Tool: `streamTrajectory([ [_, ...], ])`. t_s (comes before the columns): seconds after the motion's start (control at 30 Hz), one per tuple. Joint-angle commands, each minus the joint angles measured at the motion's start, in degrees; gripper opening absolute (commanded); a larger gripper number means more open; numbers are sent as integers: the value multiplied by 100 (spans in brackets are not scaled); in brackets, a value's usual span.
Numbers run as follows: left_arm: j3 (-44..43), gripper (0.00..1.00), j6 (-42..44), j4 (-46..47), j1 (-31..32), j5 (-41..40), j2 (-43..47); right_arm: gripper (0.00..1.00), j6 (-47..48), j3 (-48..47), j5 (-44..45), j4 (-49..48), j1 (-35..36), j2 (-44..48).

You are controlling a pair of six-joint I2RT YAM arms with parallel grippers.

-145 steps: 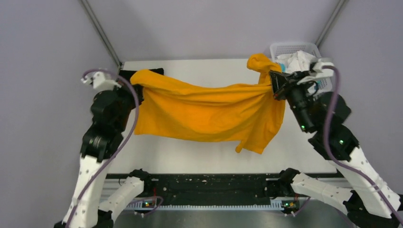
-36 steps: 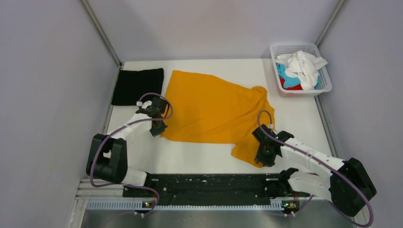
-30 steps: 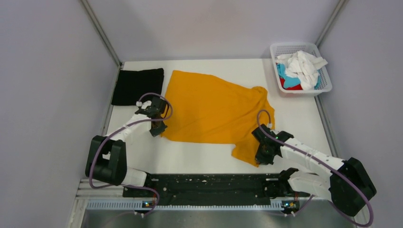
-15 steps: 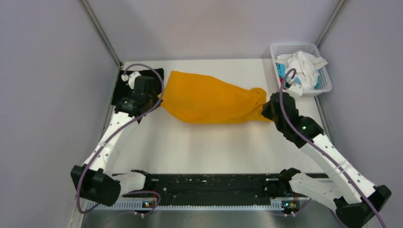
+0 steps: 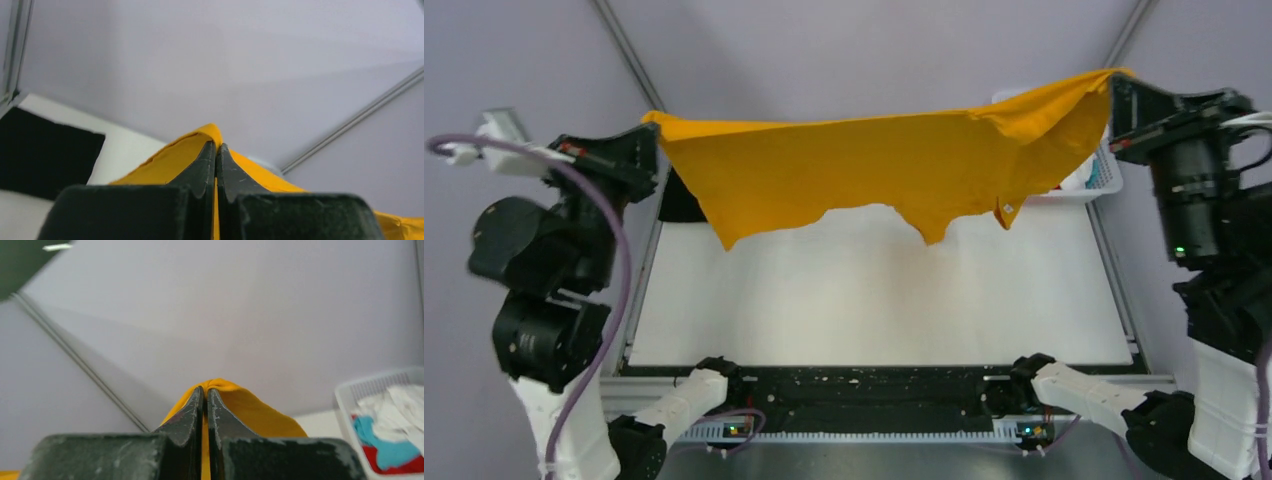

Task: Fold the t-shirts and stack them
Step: Flatten out the tshirt

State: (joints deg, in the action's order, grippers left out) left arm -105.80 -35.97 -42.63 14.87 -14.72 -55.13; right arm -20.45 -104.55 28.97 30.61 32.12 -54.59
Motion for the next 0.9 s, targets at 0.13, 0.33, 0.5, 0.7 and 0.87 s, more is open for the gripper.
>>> streamTrajectory([
  [0.13, -1508, 0, 526, -171, -11, 724, 448, 0, 684, -3029, -1801, 716, -22, -864],
  [0.33, -1531, 0, 549, -110, -18, 949, 759, 0, 681, -3037, -2331, 494, -22, -714],
  [0.5, -1142, 0, 505, -214, -17, 849, 582, 0, 827, -2526, -2209, 350, -24, -581],
  [0.7, 96, 0, 319, -44, -7, 788, 161, 0, 937, -1092, -1299, 95, -24, -335],
  [0.87, 1640, 0, -228, 493, -4, 11, -337, 0, 1137, 866, 194, -888, -25, -340],
])
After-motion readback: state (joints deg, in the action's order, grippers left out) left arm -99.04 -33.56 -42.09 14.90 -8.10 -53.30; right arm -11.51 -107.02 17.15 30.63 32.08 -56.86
